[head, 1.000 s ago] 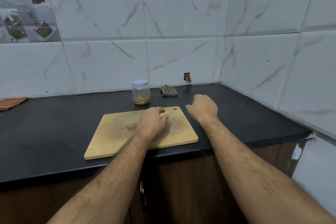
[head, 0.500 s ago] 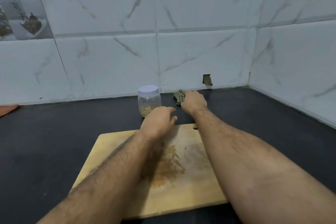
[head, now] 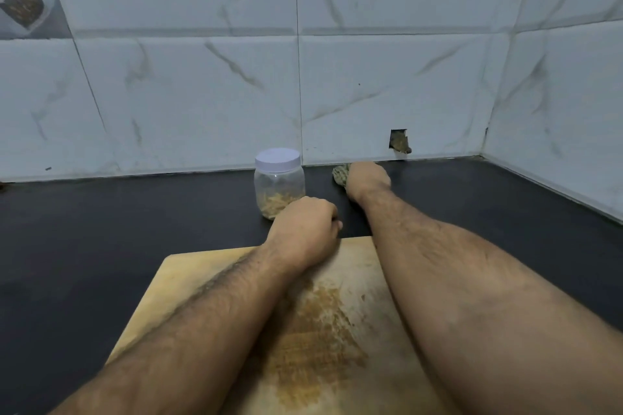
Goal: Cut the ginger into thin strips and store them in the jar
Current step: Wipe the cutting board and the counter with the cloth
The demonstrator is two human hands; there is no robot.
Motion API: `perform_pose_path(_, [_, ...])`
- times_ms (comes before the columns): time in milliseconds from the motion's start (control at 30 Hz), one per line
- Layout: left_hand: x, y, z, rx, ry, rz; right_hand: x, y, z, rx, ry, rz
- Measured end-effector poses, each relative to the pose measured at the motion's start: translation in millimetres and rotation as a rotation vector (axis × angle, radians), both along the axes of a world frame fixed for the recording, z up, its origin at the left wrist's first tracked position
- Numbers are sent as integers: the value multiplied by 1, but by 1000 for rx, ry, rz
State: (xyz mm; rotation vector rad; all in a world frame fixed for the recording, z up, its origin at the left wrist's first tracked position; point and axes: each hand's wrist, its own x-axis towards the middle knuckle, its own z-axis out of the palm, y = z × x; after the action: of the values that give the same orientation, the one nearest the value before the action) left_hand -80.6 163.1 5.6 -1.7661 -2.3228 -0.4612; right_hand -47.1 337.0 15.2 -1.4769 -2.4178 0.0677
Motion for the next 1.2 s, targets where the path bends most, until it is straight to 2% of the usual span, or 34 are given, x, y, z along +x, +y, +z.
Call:
perform_pose_path(133, [3,-25,20,95,-149,69,30,-29,20,-43,181,3])
perform_pose_path(267, [12,-62,29,162,-416,185,68,-81,46,-120,409,54])
perform_pose_path(333, [19,-82,28,251,-691,218,89,-119,56,-139,482,113])
perform_pose_path(433, [43,-114,29,396,-1232,249,115,-186,61,-174,529,254])
perform_pose_path(533, [62,-136,32,456,-1548,249,130,-242,52,-296,571,417])
perform_pose_path(667, [64,-162,36,585,-1568,284,136,-283,49,-374,324,508])
perform_pose_path(733, [65,-171,44,525,-1592,220,127,-293,52,-399,233,520])
perform_pose_path(833, [66,-187,53,414,-1670,75,111,-299,55,-389,219,536])
perform_pose_path(933, [40,-209,45,337,-1625,45,105,-293,54,-306,317,466])
perform_pose_path(1000, [17,-222,35,361,-1477,115,103,-283,49,-355,453,415])
perform_pose_path(1067, [-4,-229,25,375,-1070,228,96,-270,44,-401,558,355])
perform_pose_path(1133, [-15,-234,11,295,-604,306,84,-261,43,-333,585,327])
perform_pose_path(1200, [-19,-235,-4,196,-377,369,69,-256,42,-233,583,324])
